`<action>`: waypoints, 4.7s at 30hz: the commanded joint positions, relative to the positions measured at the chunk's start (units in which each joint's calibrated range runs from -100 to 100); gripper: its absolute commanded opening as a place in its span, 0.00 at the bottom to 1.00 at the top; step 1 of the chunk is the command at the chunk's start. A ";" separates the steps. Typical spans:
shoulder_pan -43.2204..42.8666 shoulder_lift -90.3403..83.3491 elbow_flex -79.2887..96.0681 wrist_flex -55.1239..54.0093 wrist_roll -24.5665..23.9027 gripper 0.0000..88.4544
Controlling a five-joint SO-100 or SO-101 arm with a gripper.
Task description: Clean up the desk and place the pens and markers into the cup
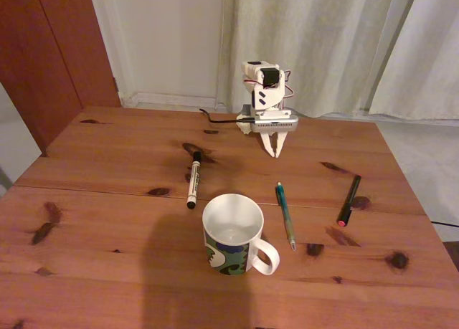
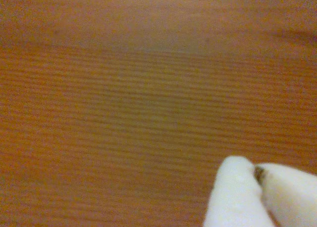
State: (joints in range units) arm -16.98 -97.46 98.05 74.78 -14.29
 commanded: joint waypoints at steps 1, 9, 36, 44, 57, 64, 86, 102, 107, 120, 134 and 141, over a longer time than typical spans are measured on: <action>0.13 0.35 -0.39 -0.16 0.04 0.01; 0.21 11.86 -12.65 -0.16 0.04 0.01; 10.02 88.15 -73.70 -0.16 0.51 0.01; 16.62 96.84 -82.00 -0.16 0.51 0.01; 27.15 99.65 -82.72 0.62 7.69 0.01; 32.30 99.73 -82.00 0.62 12.19 0.01; 34.07 102.71 -83.98 0.36 15.23 0.01; 36.96 102.71 -83.35 0.62 17.22 0.01; 39.05 102.71 -83.62 0.62 17.59 0.01; 42.75 102.71 -83.17 0.62 20.10 0.01; 42.75 102.55 -81.00 -0.07 20.10 0.03; 42.75 102.05 -80.64 -0.07 20.10 0.14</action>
State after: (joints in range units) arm 25.78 5.59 17.79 75.53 5.45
